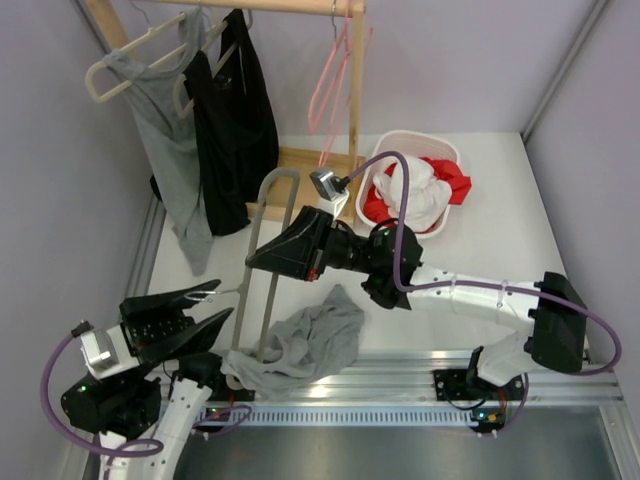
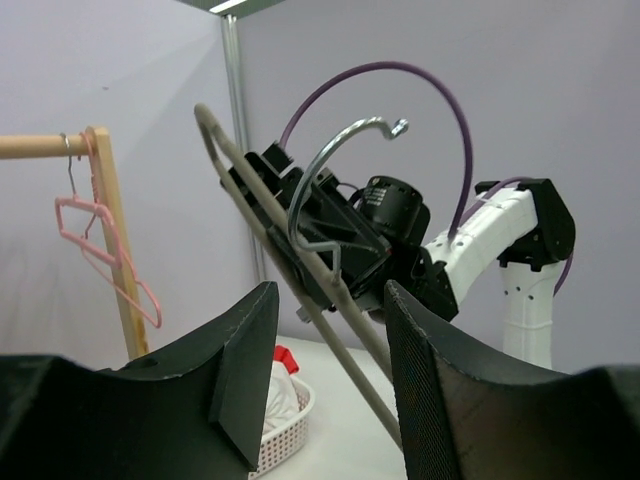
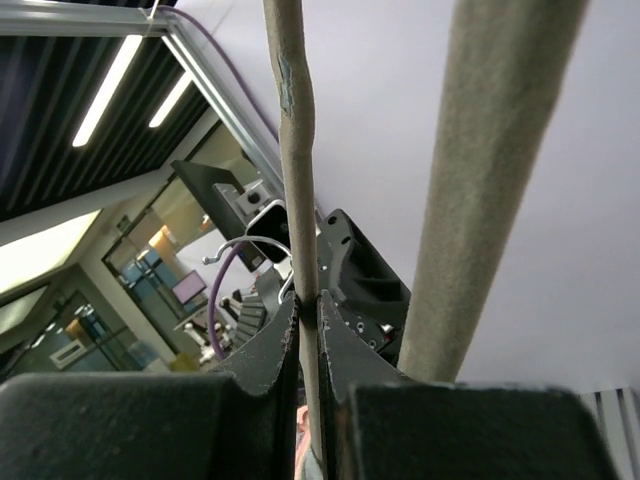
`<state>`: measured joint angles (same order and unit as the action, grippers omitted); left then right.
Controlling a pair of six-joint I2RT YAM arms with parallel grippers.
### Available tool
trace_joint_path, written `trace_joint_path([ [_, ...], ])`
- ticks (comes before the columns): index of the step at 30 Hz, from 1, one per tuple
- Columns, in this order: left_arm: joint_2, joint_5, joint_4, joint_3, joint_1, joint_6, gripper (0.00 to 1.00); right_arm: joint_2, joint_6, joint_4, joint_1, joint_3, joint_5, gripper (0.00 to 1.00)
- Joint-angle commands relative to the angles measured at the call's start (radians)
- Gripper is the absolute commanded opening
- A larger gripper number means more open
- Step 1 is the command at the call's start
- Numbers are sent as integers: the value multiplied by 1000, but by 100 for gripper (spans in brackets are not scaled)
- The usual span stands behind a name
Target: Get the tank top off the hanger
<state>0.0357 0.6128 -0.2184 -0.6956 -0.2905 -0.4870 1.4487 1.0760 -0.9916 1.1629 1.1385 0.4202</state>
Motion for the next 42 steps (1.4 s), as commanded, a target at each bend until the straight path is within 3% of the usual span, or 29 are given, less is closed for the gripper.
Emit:
trace_joint_path([
  [1,24,54,-142,-5,1,-25,52,10,71,-166,4,10,26,0],
  [7,70,162,-216,-38,-10,-76,52,10,142,-199,-9,1,72,0],
  [17,110,166,-239,-61,-12,-65,50,-5,140,-174,-11,-5,94,0],
  [29,136,179,-217,-65,-12,-85,31,27,144,-190,-9,15,91,0],
  [32,139,183,-214,-65,-12,-84,23,32,145,-196,-9,15,91,0],
  [33,141,185,-213,-67,-12,-82,15,30,144,-196,-9,15,91,0],
  [36,147,189,-211,-68,-12,-87,3,36,137,-199,-9,14,92,0],
  [42,151,159,-129,-94,-12,-70,0,-20,-104,-61,29,0,39,0],
])
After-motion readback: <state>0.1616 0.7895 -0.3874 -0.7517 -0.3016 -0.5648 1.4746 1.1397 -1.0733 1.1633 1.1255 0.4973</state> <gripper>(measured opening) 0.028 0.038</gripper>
